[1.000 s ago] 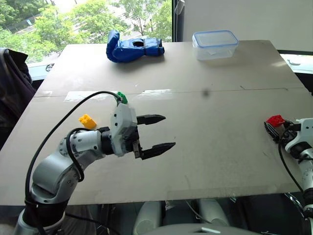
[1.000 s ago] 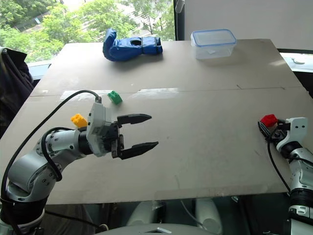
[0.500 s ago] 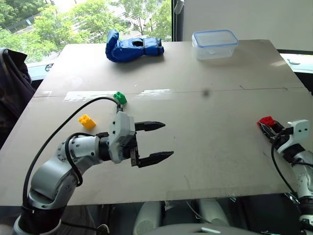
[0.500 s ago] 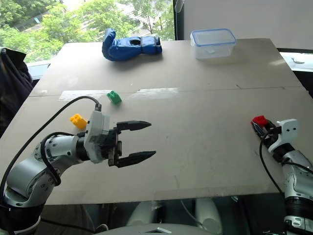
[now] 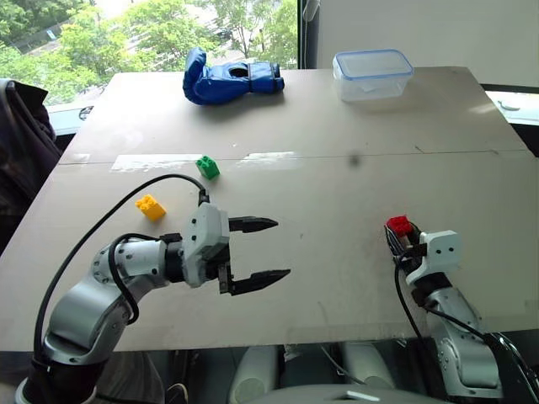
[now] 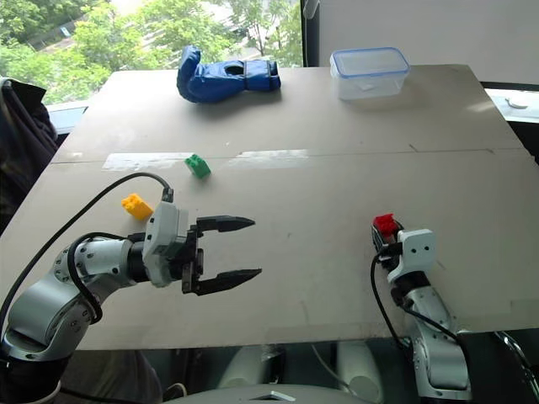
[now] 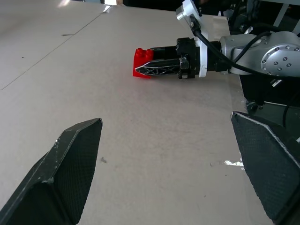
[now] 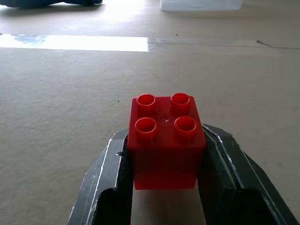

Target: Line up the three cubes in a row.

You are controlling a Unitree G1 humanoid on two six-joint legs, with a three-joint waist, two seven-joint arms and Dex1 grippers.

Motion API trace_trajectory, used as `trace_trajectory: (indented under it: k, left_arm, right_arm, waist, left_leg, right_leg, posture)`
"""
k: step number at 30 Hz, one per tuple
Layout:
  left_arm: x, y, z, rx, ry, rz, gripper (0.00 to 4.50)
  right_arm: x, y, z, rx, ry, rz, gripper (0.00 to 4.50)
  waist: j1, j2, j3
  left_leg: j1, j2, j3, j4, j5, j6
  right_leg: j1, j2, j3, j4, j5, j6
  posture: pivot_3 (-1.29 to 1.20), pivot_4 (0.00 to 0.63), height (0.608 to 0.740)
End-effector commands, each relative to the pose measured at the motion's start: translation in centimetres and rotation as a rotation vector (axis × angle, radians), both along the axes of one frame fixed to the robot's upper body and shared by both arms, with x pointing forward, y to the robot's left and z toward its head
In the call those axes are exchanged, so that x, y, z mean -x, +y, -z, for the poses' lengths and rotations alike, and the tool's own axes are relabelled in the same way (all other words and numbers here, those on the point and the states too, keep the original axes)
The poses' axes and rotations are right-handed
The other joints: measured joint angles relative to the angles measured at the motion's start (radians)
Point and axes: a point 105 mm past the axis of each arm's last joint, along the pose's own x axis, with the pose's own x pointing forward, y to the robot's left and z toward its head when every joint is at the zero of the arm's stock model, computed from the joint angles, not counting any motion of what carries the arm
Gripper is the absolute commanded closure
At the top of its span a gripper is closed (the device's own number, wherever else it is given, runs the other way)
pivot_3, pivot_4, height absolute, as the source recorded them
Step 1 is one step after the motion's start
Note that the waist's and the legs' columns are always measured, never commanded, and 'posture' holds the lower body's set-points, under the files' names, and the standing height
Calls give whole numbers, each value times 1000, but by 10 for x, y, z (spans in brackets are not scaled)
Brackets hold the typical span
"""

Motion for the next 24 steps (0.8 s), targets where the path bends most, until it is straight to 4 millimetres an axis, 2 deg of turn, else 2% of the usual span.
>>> trace_trajectory:
  k: [1, 8, 9, 10, 13, 14, 19, 24]
  left_arm:
    - [2, 1, -4, -15, -37, 20, 0]
    - [1, 3, 0, -32, -33, 25, 0]
    - [1, 4, 1, -35, -32, 25, 0]
    - [1, 4, 1, -35, -31, 25, 0]
    - [1, 5, 2, -38, -30, 25, 0]
    - [1, 5, 2, -37, -29, 24, 0]
    - [-2, 7, 3, -29, -32, 6, 0]
    - [-9, 13, 0, 27, -37, -97, 0]
  right_arm:
    - [1, 2, -9, -1, -27, 34, 3166]
    - [-2, -1, -7, -2, -18, 61, 3166]
    - [-2, -2, -7, -3, -15, 67, 2097]
    - [-2, -2, -7, -3, -15, 66, 1741]
    - [-2, -2, -7, -4, -18, 59, 310]
    - [-2, -3, -8, -5, -20, 58, 145]
    - [-1, -10, -14, 8, -47, 49, 145]
    - [6, 0, -32, -12, -110, -140, 145]
  waist:
    - [-1, 0, 0]
    - [-2, 0, 0]
    - [-2, 0, 0]
    - [-2, 0, 0]
    - [-2, 0, 0]
    - [-2, 0, 0]
    - [-2, 0, 0]
    - [-3, 0, 0]
  left_leg:
    - [0, 0, 0, 0, 0, 0]
    - [0, 0, 0, 0, -2, 4]
    - [0, 0, 0, 0, -2, 4]
    - [0, 0, 0, 0, -2, 4]
    - [0, 0, 0, 0, -2, 4]
    - [0, 0, 0, 0, -2, 4]
    - [0, 0, 0, 0, -2, 4]
    - [1, 0, 1, 0, -2, 4]
  right_leg:
    - [0, 0, 0, 0, 0, 0]
    - [0, 0, 0, 0, 0, 0]
    - [0, 0, 0, 0, 0, 0]
    - [0, 0, 0, 0, 0, 0]
    - [0, 0, 0, 0, 0, 0]
    - [0, 0, 0, 0, 0, 0]
    - [0, 0, 0, 1, 0, 0]
    - [0, 0, 0, 1, 0, 0]
  posture:
    - [0, 150, 740]
    - [0, 150, 740]
    - [0, 150, 740]
    - [0, 150, 740]
    - [0, 150, 740]
    - [0, 150, 740]
    - [0, 150, 740]
    - [0, 150, 740]
